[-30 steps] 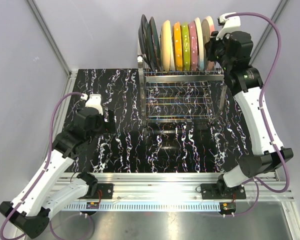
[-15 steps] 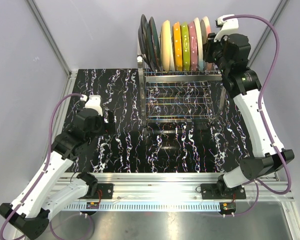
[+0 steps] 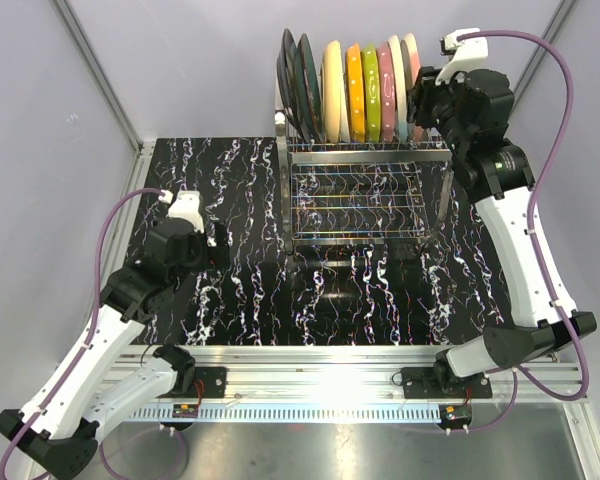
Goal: Load the plates into the dish rack
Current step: Insert the plate into the dish rack
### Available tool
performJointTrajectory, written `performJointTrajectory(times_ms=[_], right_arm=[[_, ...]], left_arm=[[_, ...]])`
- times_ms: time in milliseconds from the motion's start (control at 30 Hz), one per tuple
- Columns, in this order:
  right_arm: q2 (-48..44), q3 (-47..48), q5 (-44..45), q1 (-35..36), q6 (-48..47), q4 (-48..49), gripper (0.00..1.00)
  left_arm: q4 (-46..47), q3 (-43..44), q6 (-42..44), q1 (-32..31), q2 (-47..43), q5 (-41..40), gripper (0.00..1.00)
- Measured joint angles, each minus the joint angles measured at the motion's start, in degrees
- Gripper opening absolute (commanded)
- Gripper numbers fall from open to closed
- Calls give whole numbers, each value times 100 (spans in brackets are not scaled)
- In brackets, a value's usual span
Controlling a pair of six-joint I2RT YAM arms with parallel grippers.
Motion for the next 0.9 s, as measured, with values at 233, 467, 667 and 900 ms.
performJointTrajectory(times_ms=[233,467,667,900], right_arm=[[-232,37,-127,0,223,-4,54],[-522,57,-590,129,450,-11,56],[-717,66,-820,129,621,-162,70],[-2011,-1504,-1266,133,922,-107,100]], left_arm=[[-22,0,-2,0,-31,7,99],[-68,0,-17,0,-153,20,99],[-127,50,15,0,-170,17,99],[-197,560,249,0,-212,-173,99]])
